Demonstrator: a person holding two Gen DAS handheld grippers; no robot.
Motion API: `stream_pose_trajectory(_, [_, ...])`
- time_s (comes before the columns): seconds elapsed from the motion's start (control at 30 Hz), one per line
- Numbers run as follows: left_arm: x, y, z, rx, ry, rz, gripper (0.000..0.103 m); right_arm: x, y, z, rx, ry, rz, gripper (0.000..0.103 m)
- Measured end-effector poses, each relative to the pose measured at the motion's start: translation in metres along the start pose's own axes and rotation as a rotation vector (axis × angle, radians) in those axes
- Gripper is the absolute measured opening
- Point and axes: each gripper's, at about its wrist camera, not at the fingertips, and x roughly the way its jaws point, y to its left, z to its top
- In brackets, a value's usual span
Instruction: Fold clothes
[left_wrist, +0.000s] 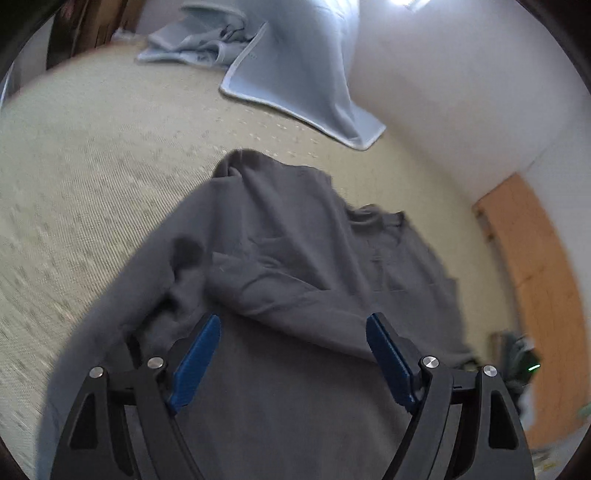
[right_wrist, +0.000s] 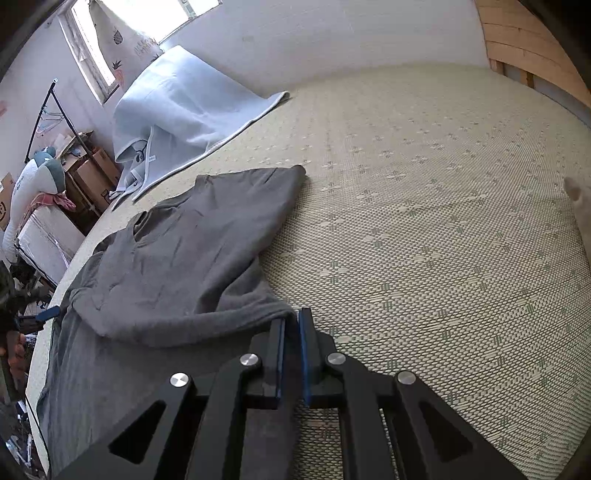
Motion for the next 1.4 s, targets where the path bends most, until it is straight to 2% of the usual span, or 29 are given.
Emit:
stream_pose_trajectory(0.1, [0.001,-0.003,-0.012,0.036,0.014,0.007,0.084,-0.002,-0.001,0.0,0.003,-0.003,0.006,0.006])
stream_pose_trajectory(0.2, [0.011,-0.003,0.003,0.067,0.011,0.068,0.084,-0.001,-0.001,0.0,0.005,0.003,0.006,0.006])
stream_pose_trajectory(0.27, [0.015,0.003,0.007,0.049,0.022,0.074,0.082,-0.001,-0.002,0.0,0.006,0.007,0.006,0.006])
stream_pose_trajectory(0.33, [0.017,0.007,0.01,0.052,0.029,0.095,0.063,-0.001,-0.002,0.0,0.007,0.009,0.006,0.006])
stream_pose_trajectory(0.4, [0.02,0.007,0.008,0.074,0.04,0.121,0.051,-0.001,-0.002,0.0,0.008,0.009,0.007,0.006])
stream_pose_trajectory(0.43, [0.023,0.006,0.007,0.085,0.053,0.13,0.049,-0.001,-0.001,0.0,0.008,0.009,0.007,0.006])
stream_pose_trajectory(0.67, [0.032,0.011,0.001,0.093,0.078,0.179,0.048,-0.002,-0.001,-0.001,0.01,0.007,0.009,0.006])
stream_pose_trajectory(0.77, [0.036,0.012,-0.001,0.096,0.097,0.178,0.048,-0.002,-0.001,-0.001,0.011,0.007,0.01,0.006])
stream_pose_trajectory(0.8, [0.037,0.013,-0.002,0.097,0.103,0.178,0.043,-0.002,-0.001,-0.001,0.012,0.008,0.01,0.006])
stream_pose_trajectory(0.83, [0.037,0.012,-0.003,0.1,0.106,0.181,0.025,-0.002,-0.001,-0.001,0.012,0.008,0.01,0.006])
stream_pose_trajectory(0.93, [0.031,0.007,-0.006,0.114,0.094,0.159,0.005,-0.002,-0.001,-0.001,0.013,0.008,0.01,0.006])
stream_pose_trajectory(1.0, [0.019,-0.001,-0.007,0.131,0.061,0.129,0.005,-0.002,-0.001,-0.001,0.014,0.008,0.011,0.006])
stream_pose_trajectory(1.1, [-0.012,-0.012,-0.004,0.126,0.013,0.036,0.004,-0.002,-0.001,-0.001,0.017,0.008,0.014,0.006])
stream_pose_trajectory(1.23, [-0.058,-0.027,0.019,0.117,-0.05,-0.061,0.004,-0.002,-0.002,-0.001,0.021,0.009,0.019,0.006])
stream_pose_trajectory(1.3, [-0.063,-0.036,0.038,0.122,-0.076,-0.055,0.004,-0.002,-0.003,-0.001,0.021,0.008,0.021,0.006])
stream_pose_trajectory(1.4, [-0.027,-0.03,0.044,0.089,-0.026,0.002,0.004,-0.002,-0.003,-0.001,0.021,0.008,0.021,0.006])
